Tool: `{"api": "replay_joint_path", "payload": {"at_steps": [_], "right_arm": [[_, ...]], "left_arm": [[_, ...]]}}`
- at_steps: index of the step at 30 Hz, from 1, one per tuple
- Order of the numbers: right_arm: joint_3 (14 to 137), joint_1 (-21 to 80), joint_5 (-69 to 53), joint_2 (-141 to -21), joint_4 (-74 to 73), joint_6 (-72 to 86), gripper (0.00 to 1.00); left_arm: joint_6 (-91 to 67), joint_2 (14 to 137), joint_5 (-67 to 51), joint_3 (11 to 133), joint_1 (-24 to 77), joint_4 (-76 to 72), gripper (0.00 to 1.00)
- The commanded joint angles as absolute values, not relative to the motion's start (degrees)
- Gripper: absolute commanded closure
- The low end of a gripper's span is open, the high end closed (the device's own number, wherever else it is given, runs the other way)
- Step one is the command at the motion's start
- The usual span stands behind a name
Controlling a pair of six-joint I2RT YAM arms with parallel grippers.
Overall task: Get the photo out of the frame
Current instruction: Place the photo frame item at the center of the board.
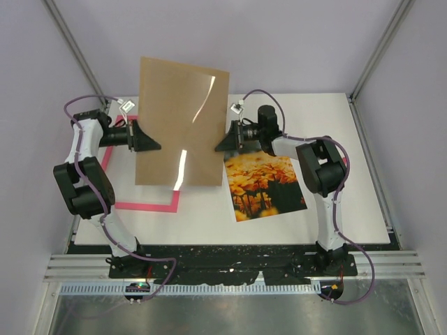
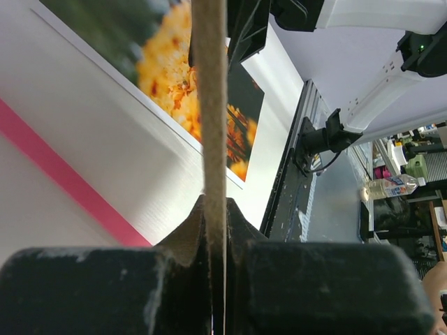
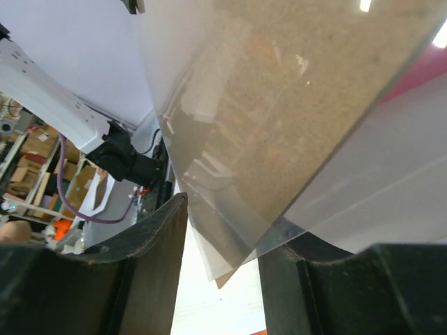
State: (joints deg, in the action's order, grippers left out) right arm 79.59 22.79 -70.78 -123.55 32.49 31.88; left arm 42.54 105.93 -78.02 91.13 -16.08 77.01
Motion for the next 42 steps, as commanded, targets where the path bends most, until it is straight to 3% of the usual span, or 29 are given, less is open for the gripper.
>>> {"api": "replay_joint_path", "payload": {"at_steps": [1, 9, 12, 14, 15, 16, 30, 42], "right_arm": [[81.0, 23.6, -74.8, -125.6, 56.6, 52.0, 0.55], [80.0, 25.5, -75.7, -125.0, 68.5, 65.2, 0.86], [79.1, 25.8, -75.9, -123.8, 68.7, 65.9, 0.92], [77.8, 25.7, -76.1, -122.6, 68.4, 66.0, 0.92], [77.4, 25.7, -76.1, -122.2, 68.1, 65.7, 0.92], [76.6, 25.5, -75.9, -121.4, 66.9, 65.2, 0.92], [76.9, 24.3, -73.0, -126.4, 55.1, 57.9, 0.92], [75.1, 24.2, -65.4, -125.8, 36.2, 44.7, 0.92]], "left_arm": [[44.9, 104.9, -98.7, 91.1, -17.1, 98.5, 1.0], [45.5, 107.2, -98.8, 90.7, -17.9, 98.5, 0.97], [45.9, 107.0, -98.7, 90.6, -18.5, 98.5, 0.82], [46.0, 107.0, -98.5, 90.5, -18.7, 98.5, 0.61], [46.1, 107.1, -98.4, 90.5, -19.0, 98.6, 0.43], [46.1, 107.5, -98.3, 90.7, -19.2, 98.5, 0.01], [50.3, 116.6, -92.7, 92.0, -24.3, 98.7, 0.0], [47.5, 116.9, -98.5, 94.3, -26.8, 98.7, 0.0]]}}
